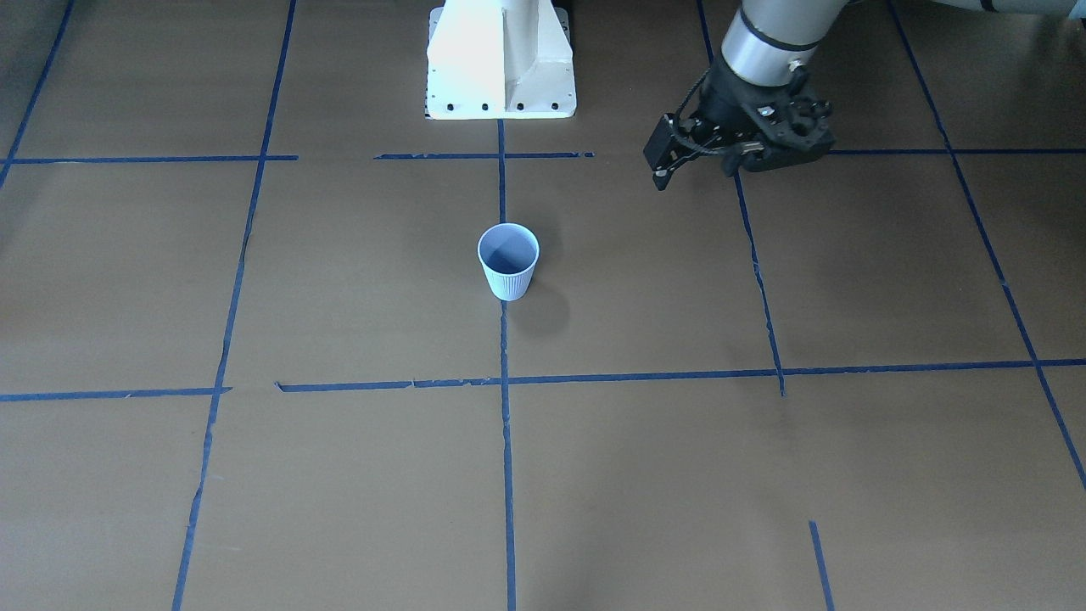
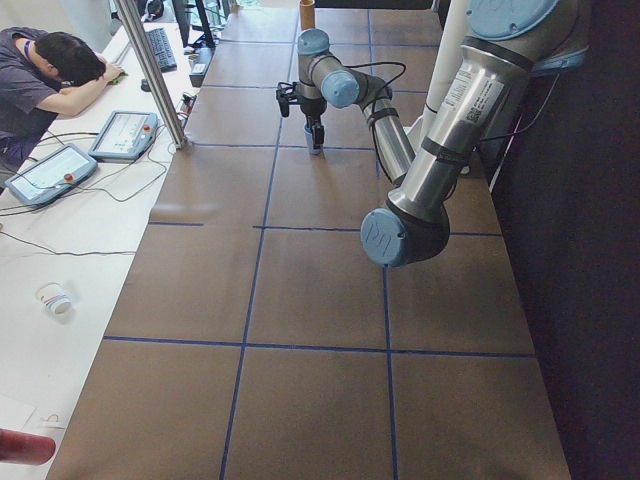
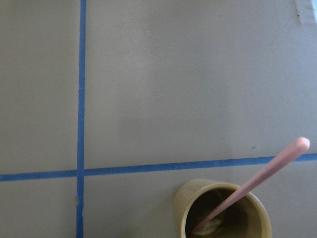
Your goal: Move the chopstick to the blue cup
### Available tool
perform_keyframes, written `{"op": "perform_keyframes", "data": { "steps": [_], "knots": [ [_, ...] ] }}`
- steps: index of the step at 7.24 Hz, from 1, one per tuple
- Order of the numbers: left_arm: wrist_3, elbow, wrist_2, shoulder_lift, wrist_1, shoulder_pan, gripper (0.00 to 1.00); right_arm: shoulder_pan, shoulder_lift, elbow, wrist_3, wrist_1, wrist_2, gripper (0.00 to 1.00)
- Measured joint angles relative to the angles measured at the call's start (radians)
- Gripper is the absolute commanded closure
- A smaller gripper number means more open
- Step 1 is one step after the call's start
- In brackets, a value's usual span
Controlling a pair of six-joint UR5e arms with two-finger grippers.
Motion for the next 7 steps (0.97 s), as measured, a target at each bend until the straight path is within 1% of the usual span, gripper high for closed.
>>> {"op": "perform_keyframes", "data": {
  "steps": [2, 5, 7],
  "knots": [
    [0.021, -0.029, 0.0, 0.003, 0.04, -0.003, 0.0, 0.006, 0.029, -0.048, 0.021, 0.005, -0.006, 0.0],
    [0.024, -0.034, 0.001, 0.003, 0.047, -0.004, 0.0, 0.007, 0.048, -0.131, 0.041, 0.063, -0.023, 0.0],
    [0.025, -0.034, 0.001, 0.005, 0.047, -0.004, 0.0, 0.006, 0.079, -0.171, 0.063, 0.082, -0.055, 0.0]
  ]
}}
